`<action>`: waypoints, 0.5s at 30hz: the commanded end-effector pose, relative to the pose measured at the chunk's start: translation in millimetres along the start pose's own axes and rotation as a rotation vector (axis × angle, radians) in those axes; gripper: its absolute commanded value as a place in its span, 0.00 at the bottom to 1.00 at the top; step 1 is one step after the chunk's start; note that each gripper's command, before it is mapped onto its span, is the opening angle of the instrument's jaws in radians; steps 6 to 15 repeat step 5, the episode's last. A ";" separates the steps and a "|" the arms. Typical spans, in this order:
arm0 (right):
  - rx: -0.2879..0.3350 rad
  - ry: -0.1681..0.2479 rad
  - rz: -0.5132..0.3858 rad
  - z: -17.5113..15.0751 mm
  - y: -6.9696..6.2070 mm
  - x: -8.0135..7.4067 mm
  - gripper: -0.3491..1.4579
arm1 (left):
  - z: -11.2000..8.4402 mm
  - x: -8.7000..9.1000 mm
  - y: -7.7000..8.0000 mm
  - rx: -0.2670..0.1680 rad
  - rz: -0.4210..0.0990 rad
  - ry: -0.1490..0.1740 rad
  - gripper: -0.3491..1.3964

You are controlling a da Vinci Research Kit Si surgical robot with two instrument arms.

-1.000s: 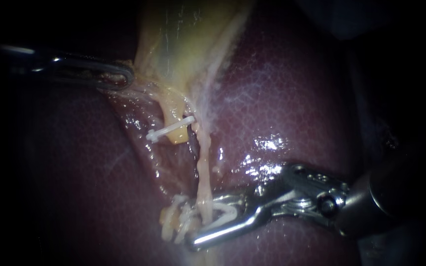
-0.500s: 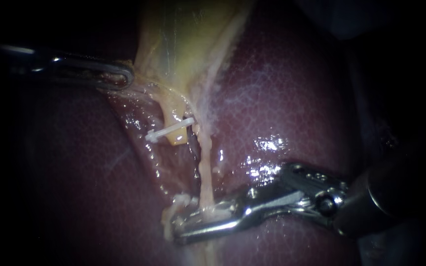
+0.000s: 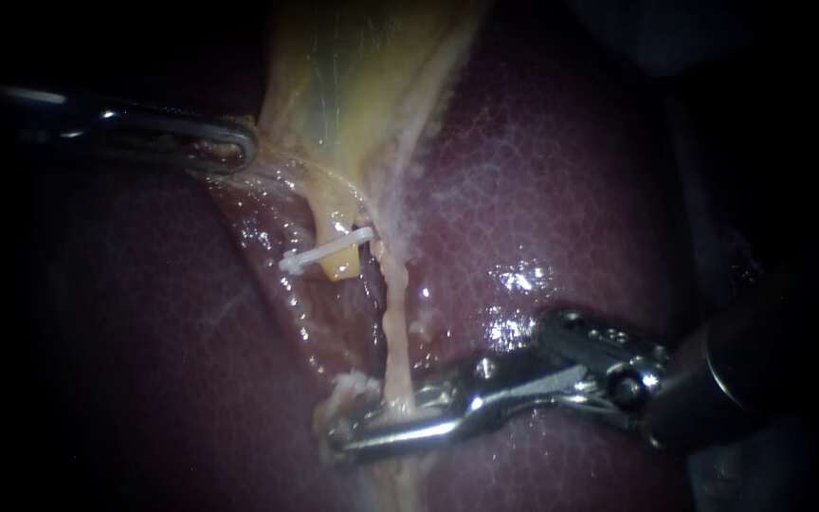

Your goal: Clipping first clip right tube

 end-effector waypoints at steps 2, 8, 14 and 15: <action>0.000 0.000 0.000 0.0 0.1 0.0 0.00 | 0.0 0.0 0.1 0.000 0.001 0.001 0.00; 0.000 0.000 0.000 0.0 0.1 0.0 0.00 | 0.0 0.0 0.1 0.000 0.001 0.004 0.00; 0.000 0.000 0.000 0.0 0.1 0.0 0.00 | 0.0 0.0 0.1 0.000 0.001 0.004 0.00; 0.000 0.000 0.000 0.0 0.1 0.0 0.00 | 0.0 0.0 0.1 0.000 0.001 0.004 0.00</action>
